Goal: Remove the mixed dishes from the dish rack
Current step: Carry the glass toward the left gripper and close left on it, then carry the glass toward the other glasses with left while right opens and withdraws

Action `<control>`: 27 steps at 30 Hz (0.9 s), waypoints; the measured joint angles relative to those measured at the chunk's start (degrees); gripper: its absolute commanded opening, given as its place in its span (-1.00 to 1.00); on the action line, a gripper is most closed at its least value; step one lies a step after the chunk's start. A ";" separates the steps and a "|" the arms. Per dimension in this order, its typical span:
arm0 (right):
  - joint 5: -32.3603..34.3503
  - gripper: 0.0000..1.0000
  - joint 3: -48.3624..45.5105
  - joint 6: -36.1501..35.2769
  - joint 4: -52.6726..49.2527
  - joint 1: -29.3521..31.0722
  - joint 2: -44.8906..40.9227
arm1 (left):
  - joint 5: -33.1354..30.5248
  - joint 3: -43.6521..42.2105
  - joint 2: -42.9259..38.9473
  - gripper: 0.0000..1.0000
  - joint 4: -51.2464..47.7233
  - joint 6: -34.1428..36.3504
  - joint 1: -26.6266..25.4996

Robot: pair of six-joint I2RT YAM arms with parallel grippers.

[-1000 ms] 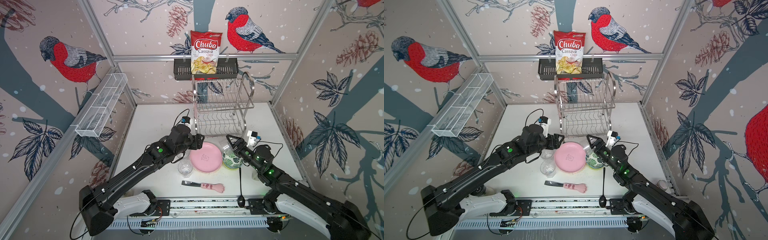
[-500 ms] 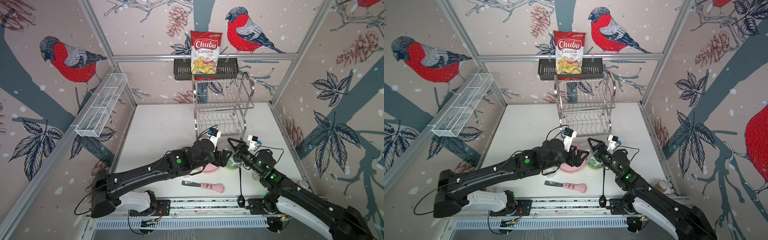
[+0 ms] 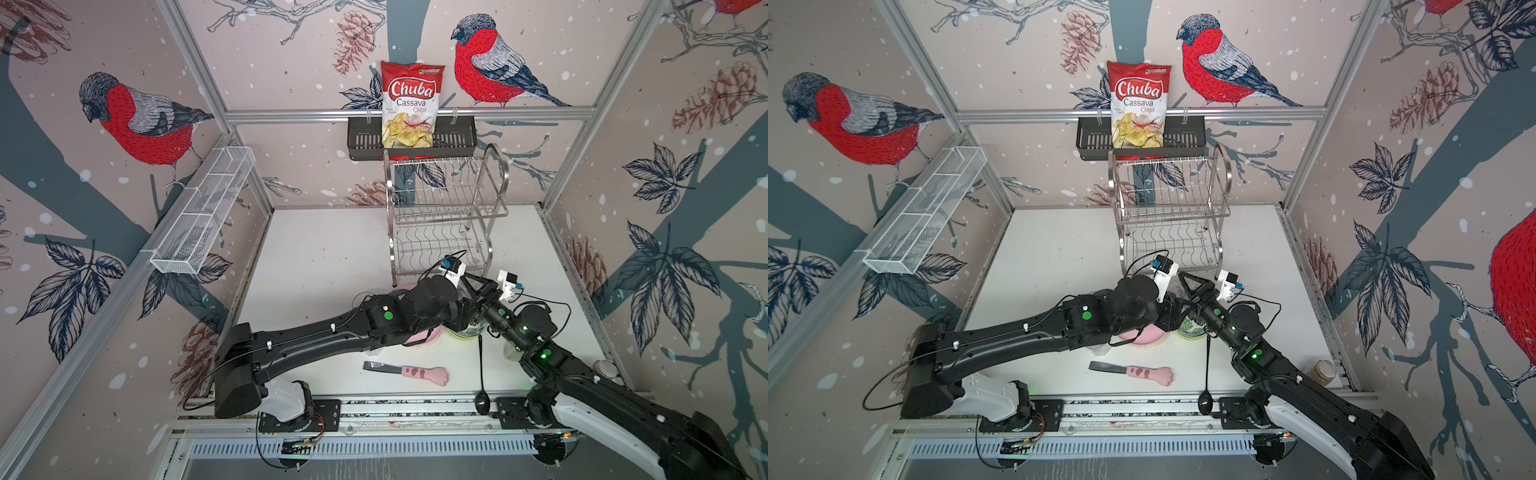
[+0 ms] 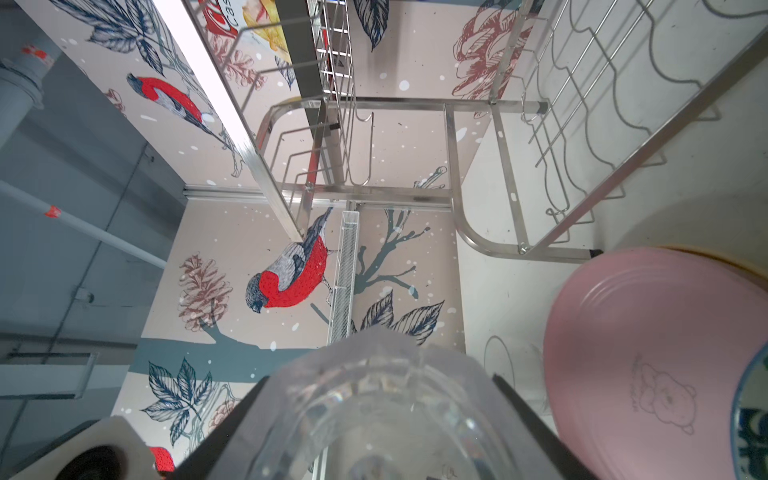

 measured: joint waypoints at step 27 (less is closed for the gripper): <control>5.25 0.99 -1.57 -0.72 -5.57 1.68 -9.25 | -1.86 6.62 0.35 -1.00 -7.41 2.05 0.09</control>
